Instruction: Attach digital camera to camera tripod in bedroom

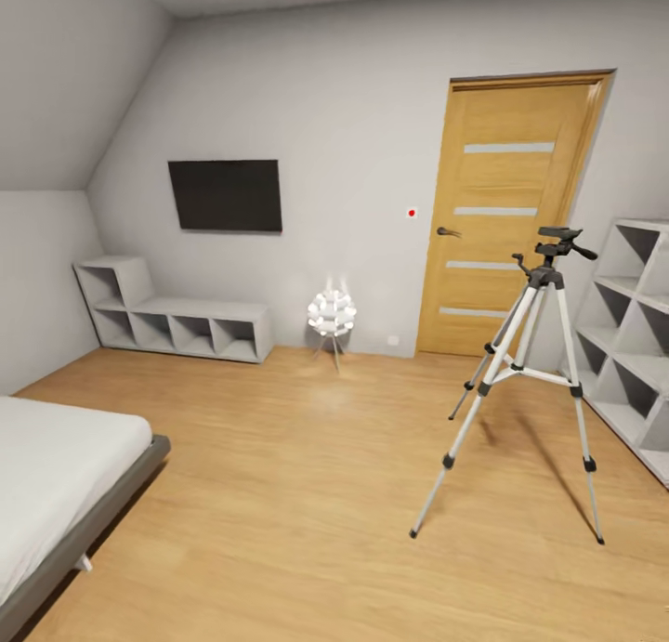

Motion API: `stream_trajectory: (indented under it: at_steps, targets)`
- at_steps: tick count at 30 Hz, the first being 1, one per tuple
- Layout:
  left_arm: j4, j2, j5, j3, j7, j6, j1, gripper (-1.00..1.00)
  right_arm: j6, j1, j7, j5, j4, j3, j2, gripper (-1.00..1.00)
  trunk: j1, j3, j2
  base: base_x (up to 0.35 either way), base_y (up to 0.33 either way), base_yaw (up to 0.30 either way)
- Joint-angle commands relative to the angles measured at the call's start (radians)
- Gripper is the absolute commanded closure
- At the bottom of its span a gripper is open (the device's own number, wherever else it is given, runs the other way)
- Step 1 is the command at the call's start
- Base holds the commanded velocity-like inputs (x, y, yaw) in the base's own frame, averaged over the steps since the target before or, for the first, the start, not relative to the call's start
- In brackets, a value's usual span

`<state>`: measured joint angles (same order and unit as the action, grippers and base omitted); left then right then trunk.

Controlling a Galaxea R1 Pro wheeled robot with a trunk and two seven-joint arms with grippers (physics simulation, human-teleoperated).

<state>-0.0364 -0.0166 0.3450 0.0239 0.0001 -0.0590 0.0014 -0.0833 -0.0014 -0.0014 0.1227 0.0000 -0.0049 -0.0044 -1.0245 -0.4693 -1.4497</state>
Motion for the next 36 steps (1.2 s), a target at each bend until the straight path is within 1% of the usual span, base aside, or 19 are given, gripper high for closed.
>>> stream_trajectory:
  at_steps: [1, 5, 8, 15, 27, 36]
  targets:
    - [0.000, 0.000, 0.003, 0.001, 0.000, -0.002, 0.000, -1.00, -0.003, 0.000, 0.000, 0.009, 0.000, -0.002, 0.000, -1.00, -0.001, -0.001, 0.000, 0.296, 0.047, -0.294]
    - [0.000, 0.000, 0.003, 0.001, 0.000, -0.002, 0.000, -1.00, -0.003, 0.000, 0.000, 0.010, 0.000, -0.001, 0.000, -1.00, -0.001, -0.001, 0.000, 0.308, 0.068, -0.268]
    - [0.000, 0.000, 0.003, 0.001, 0.000, -0.002, 0.000, -1.00, -0.002, 0.000, 0.000, 0.011, 0.000, -0.001, 0.000, -1.00, -0.001, -0.001, 0.000, 0.316, 0.084, -0.130]
    - [0.000, 0.000, 0.003, 0.001, 0.000, -0.002, 0.000, -1.00, -0.001, 0.000, 0.000, 0.019, 0.000, 0.009, 0.000, -1.00, -0.001, -0.001, 0.000, 0.320, 0.094, -0.018]
    - [0.000, 0.000, 0.003, 0.000, 0.000, -0.002, 0.000, -1.00, -0.001, 0.000, 0.000, 0.019, 0.000, 0.009, 0.000, -1.00, -0.001, -0.001, 0.000, 0.320, 0.122, -0.001]
    - [0.000, 0.000, 0.003, 0.000, -0.001, -0.002, 0.000, -1.00, -0.009, 0.000, 0.000, 0.017, 0.000, 0.008, -0.002, -1.00, -0.001, -0.001, 0.000, 0.311, 0.174, 0.000]
